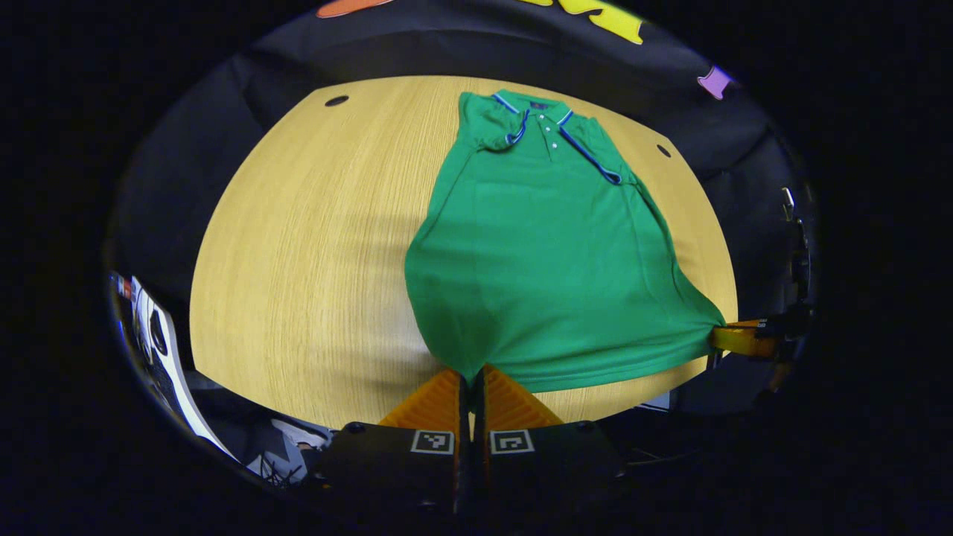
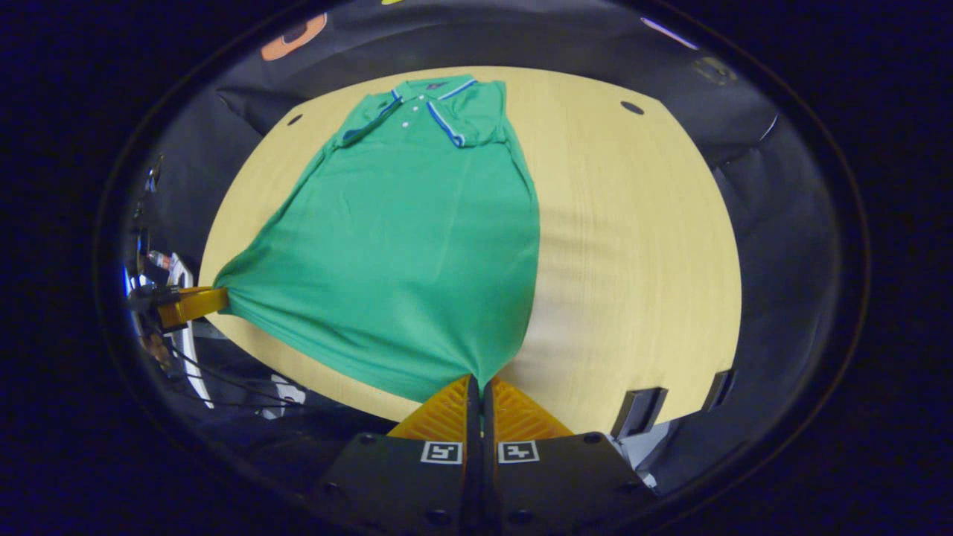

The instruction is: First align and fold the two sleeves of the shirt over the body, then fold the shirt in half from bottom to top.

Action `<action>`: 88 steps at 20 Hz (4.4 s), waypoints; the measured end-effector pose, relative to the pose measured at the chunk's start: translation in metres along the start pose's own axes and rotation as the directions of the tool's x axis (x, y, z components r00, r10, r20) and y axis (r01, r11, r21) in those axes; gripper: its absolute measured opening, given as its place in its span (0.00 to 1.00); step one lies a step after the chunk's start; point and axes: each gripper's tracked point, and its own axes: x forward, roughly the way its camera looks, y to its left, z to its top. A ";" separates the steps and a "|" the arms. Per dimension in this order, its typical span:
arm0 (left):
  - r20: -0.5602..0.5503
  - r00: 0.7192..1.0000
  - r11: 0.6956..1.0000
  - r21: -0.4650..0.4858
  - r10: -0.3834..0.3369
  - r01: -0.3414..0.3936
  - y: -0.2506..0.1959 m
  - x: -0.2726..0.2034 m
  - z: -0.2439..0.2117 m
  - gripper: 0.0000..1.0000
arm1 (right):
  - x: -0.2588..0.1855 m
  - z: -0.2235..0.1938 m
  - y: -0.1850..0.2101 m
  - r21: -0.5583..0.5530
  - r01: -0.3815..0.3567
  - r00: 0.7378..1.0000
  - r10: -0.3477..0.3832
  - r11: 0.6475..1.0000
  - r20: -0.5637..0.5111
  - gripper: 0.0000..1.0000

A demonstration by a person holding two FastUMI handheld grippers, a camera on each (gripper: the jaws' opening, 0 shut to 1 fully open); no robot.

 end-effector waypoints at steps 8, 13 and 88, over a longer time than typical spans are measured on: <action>0.135 0.991 0.997 0.064 0.028 -0.037 -0.003 -0.010 0.099 0.04 | -0.050 0.127 -0.010 0.059 -0.011 0.964 -0.005 0.998 0.266 0.03; 0.192 0.981 0.996 0.062 0.043 -0.056 -0.009 -0.004 0.169 0.04 | -0.055 0.200 -0.017 0.060 -0.001 0.930 -0.021 0.998 0.367 0.03; 0.871 0.489 0.997 -0.020 0.053 -0.074 -0.006 -0.238 0.137 0.98 | -0.243 0.121 0.147 -0.079 0.103 0.419 0.029 0.992 0.908 0.96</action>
